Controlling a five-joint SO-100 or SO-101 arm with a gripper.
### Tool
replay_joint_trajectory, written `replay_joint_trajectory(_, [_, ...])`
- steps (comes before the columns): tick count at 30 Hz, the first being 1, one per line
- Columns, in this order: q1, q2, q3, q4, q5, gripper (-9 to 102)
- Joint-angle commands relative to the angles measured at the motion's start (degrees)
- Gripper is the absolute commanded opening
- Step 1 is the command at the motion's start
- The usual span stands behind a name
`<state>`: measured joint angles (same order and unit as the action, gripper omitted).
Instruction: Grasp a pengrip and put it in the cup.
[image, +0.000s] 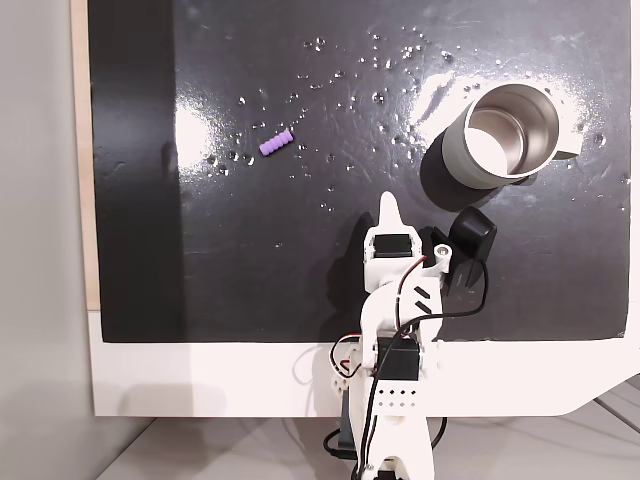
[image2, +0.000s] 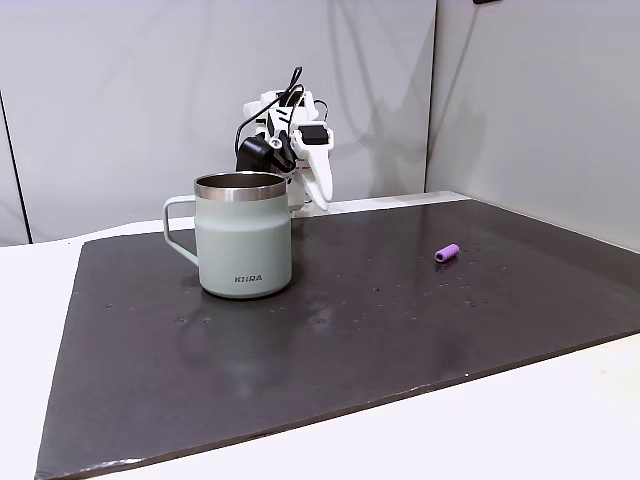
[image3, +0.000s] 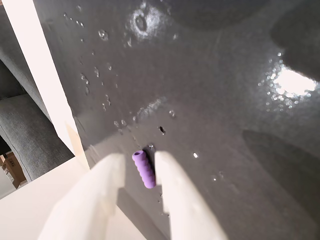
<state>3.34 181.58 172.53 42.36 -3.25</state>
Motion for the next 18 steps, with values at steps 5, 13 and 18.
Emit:
replay_joint_trajectory(5, [0.97,0.53,-0.35,0.26,1.41,0])
replay_joint_trajectory(13, [-0.53,-0.18,-4.66,1.67,0.79,0])
replay_joint_trajectory(18, [-5.10,-15.73,-17.49,2.29,-0.26,0])
